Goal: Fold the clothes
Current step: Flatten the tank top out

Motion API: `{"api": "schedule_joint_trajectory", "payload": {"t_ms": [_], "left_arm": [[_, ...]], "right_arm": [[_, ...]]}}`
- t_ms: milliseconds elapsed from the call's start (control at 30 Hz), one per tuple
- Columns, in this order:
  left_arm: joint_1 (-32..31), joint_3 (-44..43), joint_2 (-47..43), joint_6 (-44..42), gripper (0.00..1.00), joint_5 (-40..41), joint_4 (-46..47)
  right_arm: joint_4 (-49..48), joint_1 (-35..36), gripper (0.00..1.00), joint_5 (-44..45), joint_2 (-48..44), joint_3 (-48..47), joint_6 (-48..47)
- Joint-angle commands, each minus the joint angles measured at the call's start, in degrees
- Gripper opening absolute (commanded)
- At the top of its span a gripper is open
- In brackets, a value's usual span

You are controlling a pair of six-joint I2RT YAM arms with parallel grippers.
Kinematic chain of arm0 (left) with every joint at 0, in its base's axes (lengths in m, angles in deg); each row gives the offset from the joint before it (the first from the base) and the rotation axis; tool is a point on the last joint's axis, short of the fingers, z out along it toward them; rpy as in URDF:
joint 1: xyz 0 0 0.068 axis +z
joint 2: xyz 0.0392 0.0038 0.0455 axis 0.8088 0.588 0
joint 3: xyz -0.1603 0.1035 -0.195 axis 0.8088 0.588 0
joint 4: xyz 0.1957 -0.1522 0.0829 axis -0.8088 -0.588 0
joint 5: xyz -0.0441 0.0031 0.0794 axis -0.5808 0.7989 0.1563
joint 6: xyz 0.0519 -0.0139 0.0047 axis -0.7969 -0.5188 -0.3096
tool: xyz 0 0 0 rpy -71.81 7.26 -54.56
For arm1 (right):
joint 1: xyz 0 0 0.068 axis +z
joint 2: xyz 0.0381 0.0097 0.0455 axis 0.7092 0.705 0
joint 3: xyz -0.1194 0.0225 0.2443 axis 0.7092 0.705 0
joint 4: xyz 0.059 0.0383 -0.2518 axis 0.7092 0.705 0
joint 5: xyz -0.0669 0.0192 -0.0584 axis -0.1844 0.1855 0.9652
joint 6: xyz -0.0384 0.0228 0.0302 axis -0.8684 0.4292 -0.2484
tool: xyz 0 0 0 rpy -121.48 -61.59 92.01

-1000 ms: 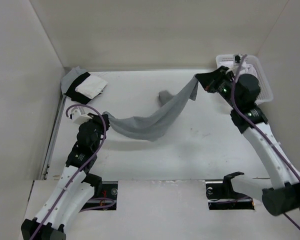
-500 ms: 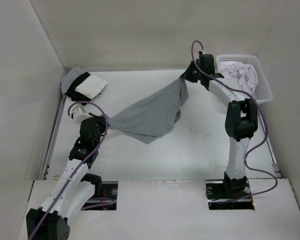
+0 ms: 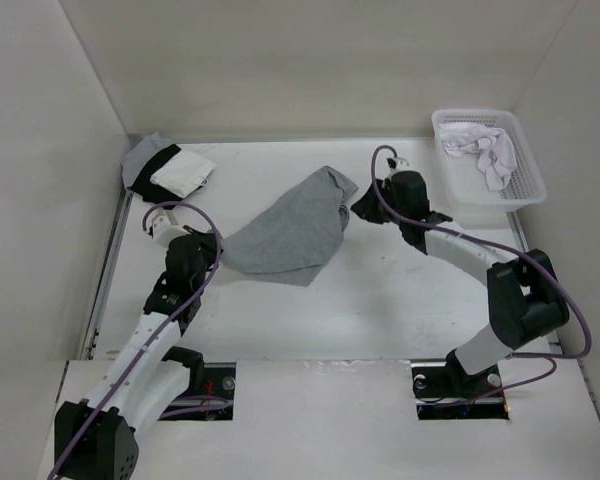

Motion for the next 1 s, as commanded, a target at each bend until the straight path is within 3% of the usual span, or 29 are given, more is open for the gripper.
{"api": "schedule_joint_trajectory", "payload": {"t_ms": [0, 67, 200, 400, 533, 600, 733, 967], "left_arm": [[-0.3, 1.0, 0.9, 0.8, 0.04, -0.7, 4.4], [-0.2, 1.5, 1.4, 1.2, 0.04, -1.1, 5.0], [0.0, 2.3, 1.0, 1.7, 0.04, -1.6, 5.4], [-0.5, 2.3, 1.5, 1.7, 0.04, -2.1, 5.9], [-0.5, 2.3, 1.5, 1.7, 0.04, -2.1, 5.9], [-0.5, 2.3, 1.7, 1.7, 0.04, -2.1, 6.1], [-0.6, 1.6, 2.1, 1.6, 0.04, -2.1, 6.2], [-0.7, 0.8, 1.7, 1.6, 0.04, -2.1, 5.7]], "right_arm": [[-12.5, 0.1, 0.18, -3.3, 0.1, 7.5, 3.6], [-18.5, 0.7, 0.2, -8.0, 1.5, 10.5, 4.8], [-27.1, 1.1, 0.4, -10.5, 5.8, 13.9, 7.5], [-29.4, 1.2, 0.43, -13.5, 12.0, 11.8, 9.2], [-29.1, 1.3, 0.35, -13.7, 12.2, 11.9, 9.5], [-28.3, 1.3, 0.24, -13.7, 11.2, 12.3, 9.8], [-23.8, 1.6, 0.11, -12.9, 3.5, 14.6, 10.0], [0.9, 4.3, 0.05, -11.3, -20.1, 17.1, 11.6]]}}
